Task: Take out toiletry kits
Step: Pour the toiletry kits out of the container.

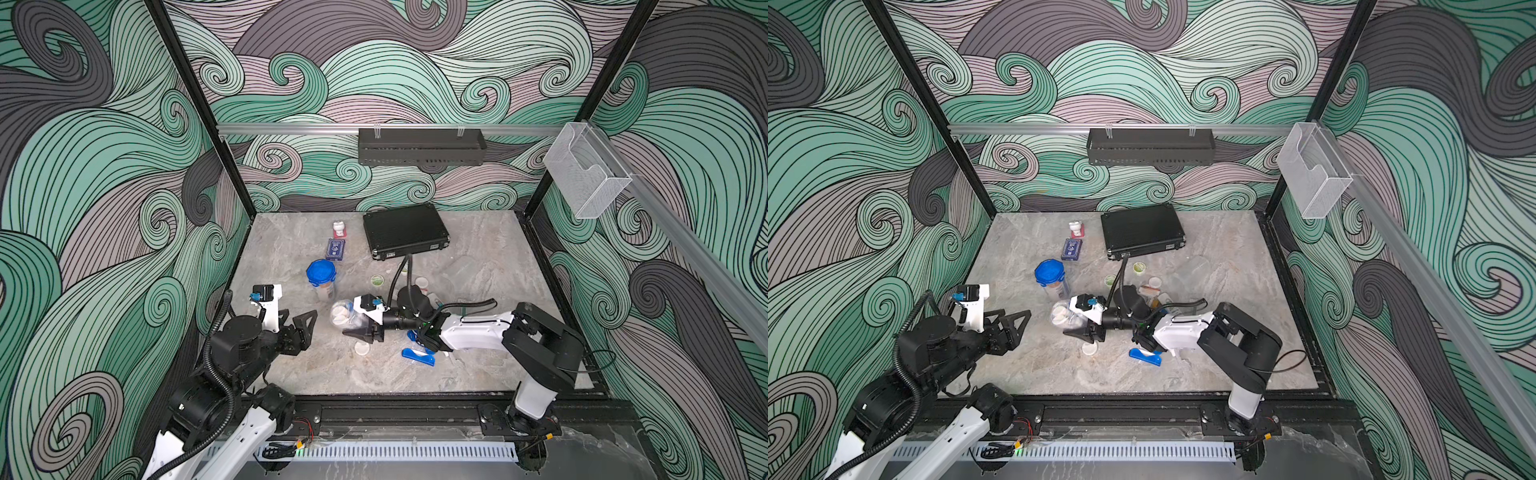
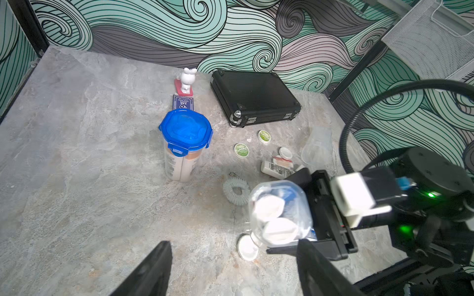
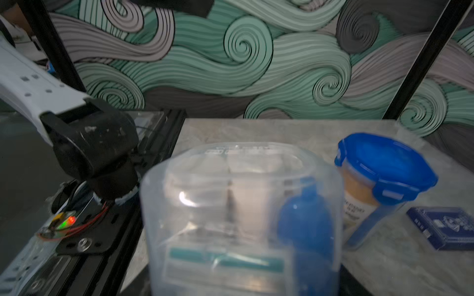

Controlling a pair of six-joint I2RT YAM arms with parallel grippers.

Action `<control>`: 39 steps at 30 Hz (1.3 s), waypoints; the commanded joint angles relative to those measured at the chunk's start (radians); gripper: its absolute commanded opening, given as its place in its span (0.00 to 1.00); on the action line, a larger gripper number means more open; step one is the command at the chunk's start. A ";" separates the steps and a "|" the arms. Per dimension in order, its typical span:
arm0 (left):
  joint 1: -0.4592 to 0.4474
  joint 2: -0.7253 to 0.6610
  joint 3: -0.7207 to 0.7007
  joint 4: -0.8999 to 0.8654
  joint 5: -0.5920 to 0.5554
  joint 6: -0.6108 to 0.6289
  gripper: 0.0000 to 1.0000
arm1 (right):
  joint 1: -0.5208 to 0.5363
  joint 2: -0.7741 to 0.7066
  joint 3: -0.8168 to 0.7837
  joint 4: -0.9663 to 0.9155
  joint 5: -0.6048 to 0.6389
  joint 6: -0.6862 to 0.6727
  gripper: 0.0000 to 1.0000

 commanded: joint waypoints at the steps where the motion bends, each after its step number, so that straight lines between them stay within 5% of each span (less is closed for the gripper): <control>1: 0.005 -0.014 0.002 0.002 -0.015 0.009 0.76 | 0.018 -0.250 0.228 0.020 -0.049 -0.069 0.59; 3: 0.005 -0.014 0.000 0.007 -0.015 0.009 0.76 | -0.030 -0.226 0.128 0.103 -0.006 -0.020 0.60; 7: 0.006 -0.029 -0.001 0.002 -0.018 0.011 0.76 | -0.065 0.018 -0.161 0.696 0.006 0.216 0.55; 9: 0.006 -0.041 -0.010 0.014 -0.017 0.013 0.77 | -0.049 -0.050 -0.061 0.549 -0.015 0.214 0.54; 11: 0.006 -0.037 -0.008 0.011 -0.021 0.012 0.77 | -0.003 -0.171 0.120 0.160 -0.055 0.005 0.57; 13: 0.006 -0.032 -0.008 0.010 -0.019 0.011 0.77 | 0.020 -0.232 0.217 0.005 -0.061 -0.083 0.59; 20: 0.006 -0.049 -0.012 0.011 -0.031 0.009 0.77 | -0.046 -0.066 -0.095 0.443 0.014 0.102 0.60; 26: 0.003 -0.062 -0.016 0.014 -0.022 0.005 0.77 | 0.016 -0.271 0.318 -0.011 -0.057 -0.051 0.60; 29: 0.003 -0.055 -0.015 0.014 -0.022 0.007 0.77 | -0.025 -0.192 0.104 0.122 -0.010 0.020 0.62; 33: 0.003 -0.077 -0.018 0.011 -0.032 0.005 0.77 | -0.039 0.025 -0.196 0.632 0.040 0.167 0.60; 35: 0.003 -0.093 -0.024 0.021 -0.034 0.006 0.78 | -0.038 -0.071 -0.053 0.424 0.006 0.120 0.60; 37: 0.003 -0.090 -0.024 0.019 -0.034 0.006 0.79 | 0.007 -0.181 0.237 -0.032 -0.032 -0.064 0.60; 39: 0.003 -0.082 -0.020 0.013 -0.029 0.004 0.79 | 0.039 -0.219 0.405 -0.155 -0.066 -0.142 0.62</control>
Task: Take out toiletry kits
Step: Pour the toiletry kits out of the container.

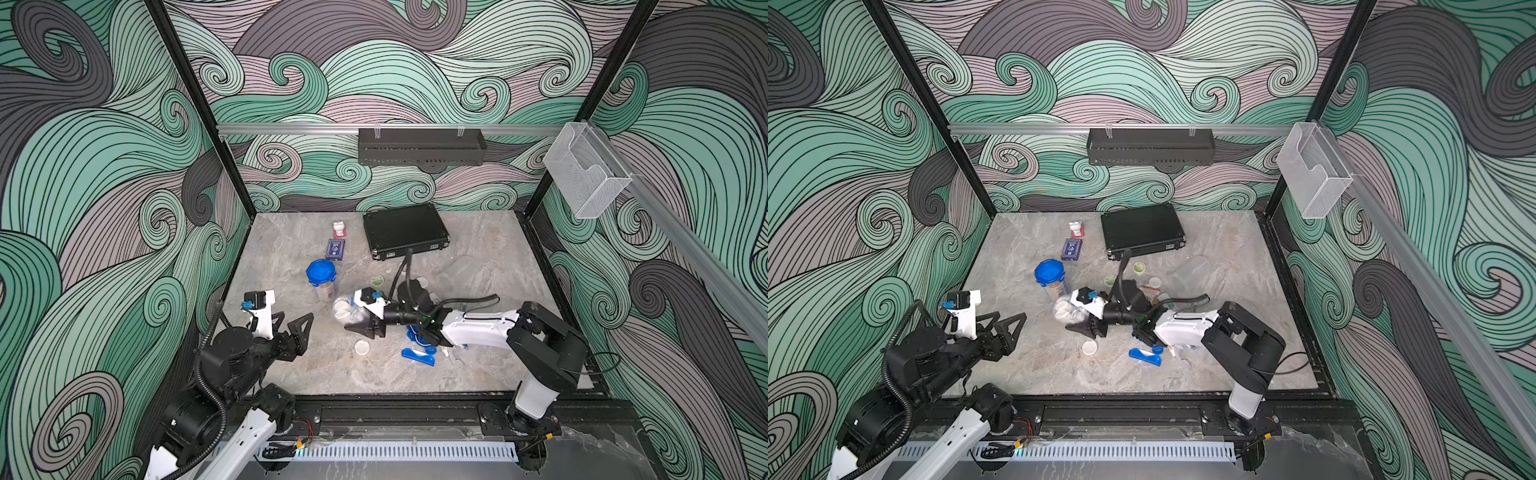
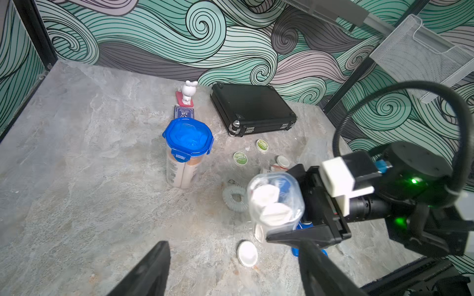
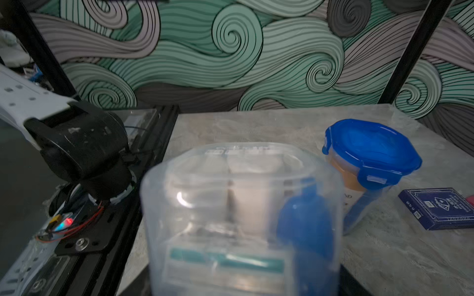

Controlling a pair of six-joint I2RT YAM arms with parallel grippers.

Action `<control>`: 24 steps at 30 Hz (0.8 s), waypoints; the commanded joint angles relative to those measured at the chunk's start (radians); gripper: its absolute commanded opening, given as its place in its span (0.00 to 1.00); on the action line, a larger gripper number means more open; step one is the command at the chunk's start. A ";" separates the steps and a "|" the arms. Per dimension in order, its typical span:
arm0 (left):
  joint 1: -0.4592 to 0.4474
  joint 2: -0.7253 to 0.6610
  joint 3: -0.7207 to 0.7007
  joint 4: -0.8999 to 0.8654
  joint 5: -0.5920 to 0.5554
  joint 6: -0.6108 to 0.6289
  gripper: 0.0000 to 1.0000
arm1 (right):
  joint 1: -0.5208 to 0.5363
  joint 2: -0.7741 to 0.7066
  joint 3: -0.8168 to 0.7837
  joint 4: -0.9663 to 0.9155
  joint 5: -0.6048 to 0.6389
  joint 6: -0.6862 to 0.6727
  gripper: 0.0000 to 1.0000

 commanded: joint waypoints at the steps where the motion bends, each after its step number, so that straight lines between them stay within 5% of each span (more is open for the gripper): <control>1: 0.002 -0.001 0.002 0.008 -0.014 0.005 0.79 | 0.051 -0.228 0.313 0.004 -0.077 -0.105 0.62; 4: 0.003 -0.002 -0.001 0.011 -0.021 0.005 0.79 | 0.001 -0.225 0.073 0.116 -0.004 -0.055 0.63; 8: 0.001 -0.018 -0.002 0.010 -0.022 0.006 0.79 | -0.017 -0.046 -0.290 0.634 0.016 0.149 0.62; 13: 0.002 -0.010 -0.005 0.017 -0.015 0.006 0.79 | 0.029 -0.181 0.072 0.134 -0.021 -0.045 0.62; 15: 0.001 -0.004 -0.002 0.012 -0.014 0.005 0.79 | 0.035 -0.232 0.175 0.092 -0.052 -0.025 0.63; 19: 0.002 -0.015 -0.004 0.012 -0.022 0.002 0.79 | 0.004 -0.210 -0.100 0.175 0.028 -0.029 0.66; 21: 0.002 -0.023 -0.006 0.016 -0.018 0.005 0.79 | -0.029 -0.089 -0.275 0.451 0.020 0.068 0.65; 22: 0.002 -0.025 -0.007 0.017 -0.019 0.005 0.79 | -0.030 -0.061 -0.317 0.626 0.041 0.132 0.64; 24: 0.001 -0.020 -0.007 0.018 -0.011 0.006 0.79 | -0.025 -0.103 -0.245 0.608 -0.004 0.196 0.63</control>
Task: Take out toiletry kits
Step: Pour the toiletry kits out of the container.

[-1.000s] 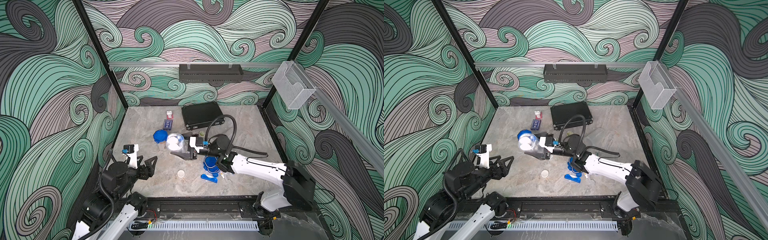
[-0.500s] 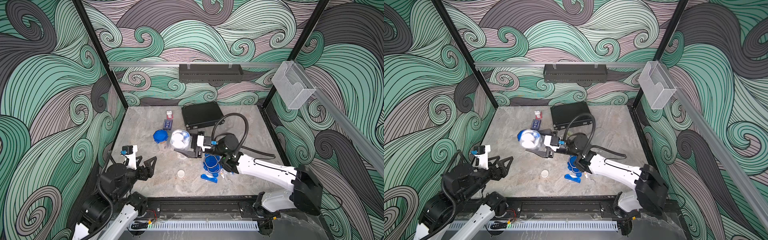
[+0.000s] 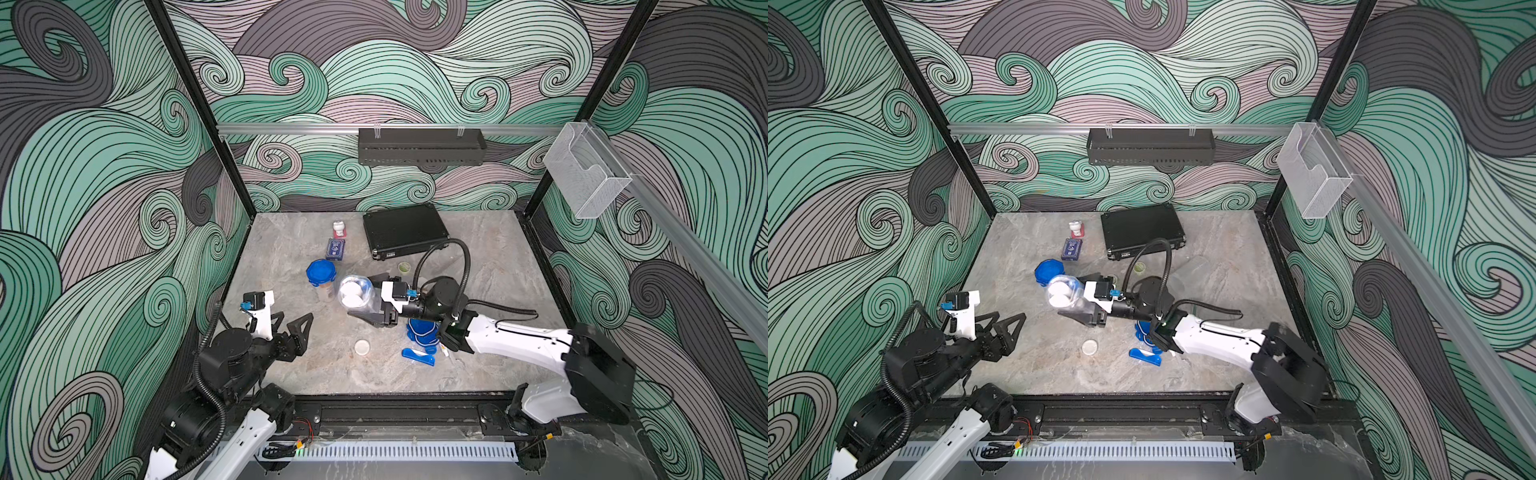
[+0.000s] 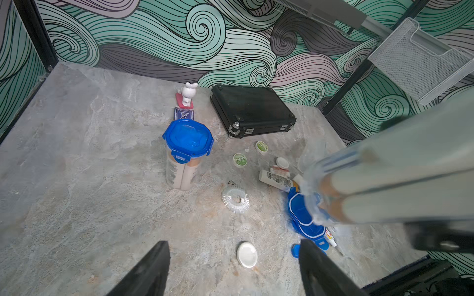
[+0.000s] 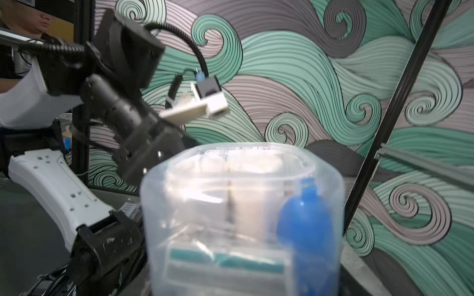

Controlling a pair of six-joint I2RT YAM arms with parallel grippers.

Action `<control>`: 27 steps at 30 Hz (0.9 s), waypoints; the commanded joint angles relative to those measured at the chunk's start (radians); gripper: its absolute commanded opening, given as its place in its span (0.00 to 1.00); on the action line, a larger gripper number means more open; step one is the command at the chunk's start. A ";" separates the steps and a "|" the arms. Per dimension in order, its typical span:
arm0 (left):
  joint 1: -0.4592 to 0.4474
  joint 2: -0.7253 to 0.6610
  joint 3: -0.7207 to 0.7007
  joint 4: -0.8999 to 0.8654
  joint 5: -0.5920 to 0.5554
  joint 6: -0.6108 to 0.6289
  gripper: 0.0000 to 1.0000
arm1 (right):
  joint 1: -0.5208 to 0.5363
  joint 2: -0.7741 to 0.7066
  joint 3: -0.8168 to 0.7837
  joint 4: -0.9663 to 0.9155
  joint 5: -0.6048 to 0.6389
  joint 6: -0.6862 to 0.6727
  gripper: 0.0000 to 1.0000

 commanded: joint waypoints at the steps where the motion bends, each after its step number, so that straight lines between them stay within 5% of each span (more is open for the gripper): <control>1: 0.002 -0.006 -0.004 0.016 -0.007 0.005 0.79 | 0.001 0.023 0.052 -0.013 -0.025 0.082 0.63; 5: 0.000 0.004 -0.001 0.012 -0.003 0.005 0.79 | 0.062 -0.055 0.216 -0.413 -0.019 -0.169 0.64; 14: 0.000 0.020 -0.006 0.024 0.024 0.010 0.80 | 0.078 -0.009 0.054 -0.241 0.017 -0.118 0.65; 27: 0.000 0.174 0.040 0.019 0.252 0.033 0.89 | 0.078 -0.074 0.014 -0.341 -0.047 -0.224 0.68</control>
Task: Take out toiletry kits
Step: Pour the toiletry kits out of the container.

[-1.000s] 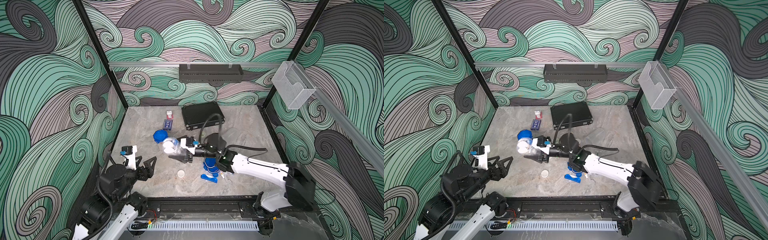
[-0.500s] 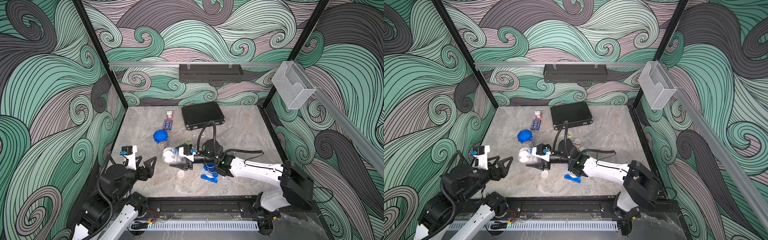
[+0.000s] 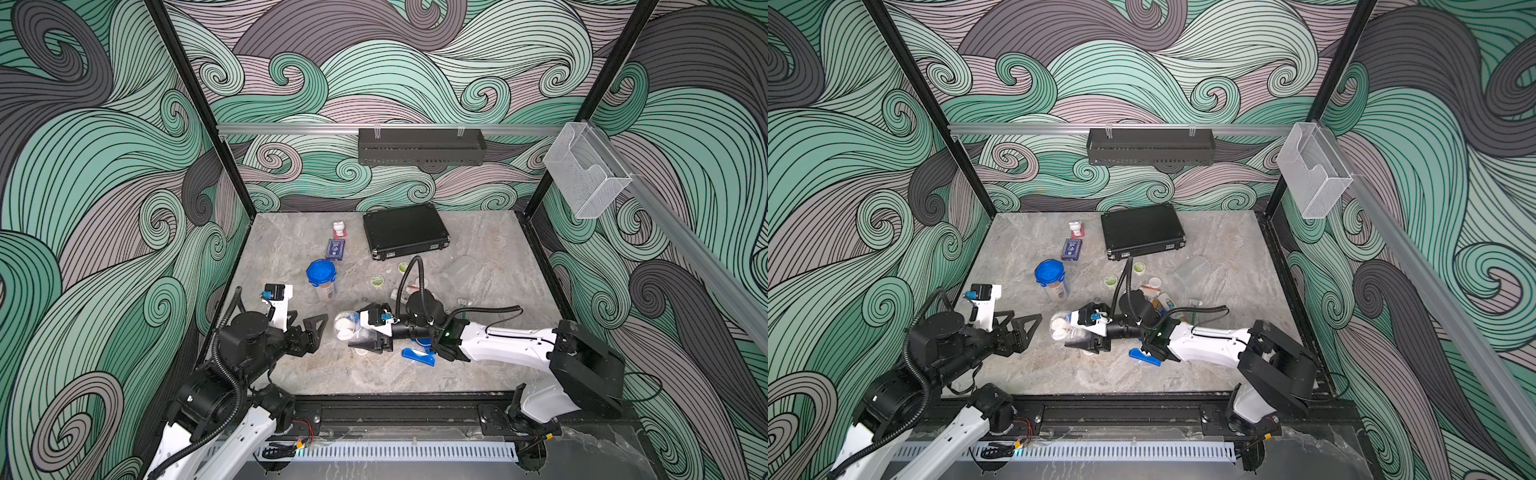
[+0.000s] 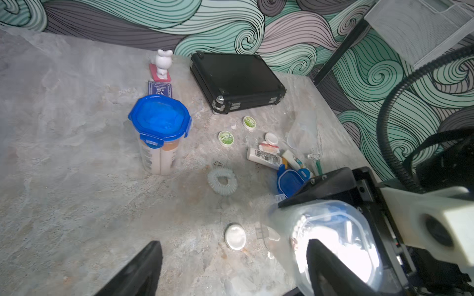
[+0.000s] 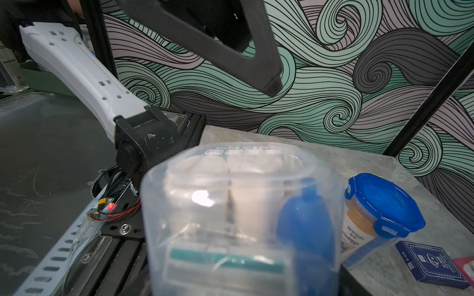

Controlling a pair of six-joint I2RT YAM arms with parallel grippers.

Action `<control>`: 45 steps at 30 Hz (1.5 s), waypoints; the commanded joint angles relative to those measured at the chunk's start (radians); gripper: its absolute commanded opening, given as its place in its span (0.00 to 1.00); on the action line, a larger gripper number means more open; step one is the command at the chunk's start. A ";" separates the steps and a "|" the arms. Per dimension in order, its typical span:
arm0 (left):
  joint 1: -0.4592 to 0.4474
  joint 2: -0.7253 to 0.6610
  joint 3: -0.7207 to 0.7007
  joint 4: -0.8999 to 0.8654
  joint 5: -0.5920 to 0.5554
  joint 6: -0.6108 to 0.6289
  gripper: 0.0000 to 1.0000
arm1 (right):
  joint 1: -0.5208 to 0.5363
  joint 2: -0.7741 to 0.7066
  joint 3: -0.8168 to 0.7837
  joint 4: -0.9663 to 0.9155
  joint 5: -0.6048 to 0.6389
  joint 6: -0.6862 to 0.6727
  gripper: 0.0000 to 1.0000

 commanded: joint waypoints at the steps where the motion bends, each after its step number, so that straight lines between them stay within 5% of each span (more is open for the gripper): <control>1: 0.000 0.061 0.052 0.002 0.134 0.012 0.89 | -0.002 -0.043 0.019 0.038 -0.038 -0.034 0.68; 9: 0.001 0.220 0.155 -0.043 0.359 0.042 0.91 | -0.015 -0.051 0.021 0.027 -0.069 -0.033 0.69; 25: -0.001 0.369 0.130 -0.065 0.521 0.076 0.90 | -0.039 -0.036 0.071 -0.004 -0.105 0.030 0.72; 37: 0.002 0.152 0.134 -0.086 0.021 -0.025 0.86 | -0.139 0.105 0.070 0.184 -0.027 0.243 0.71; 41: 0.002 0.091 0.114 -0.080 -0.027 -0.005 0.86 | -0.158 0.054 0.293 0.131 -0.008 0.317 0.66; 45: 0.002 0.050 0.091 -0.074 -0.064 0.003 0.87 | -0.103 -0.040 0.471 -0.061 -0.026 0.173 0.71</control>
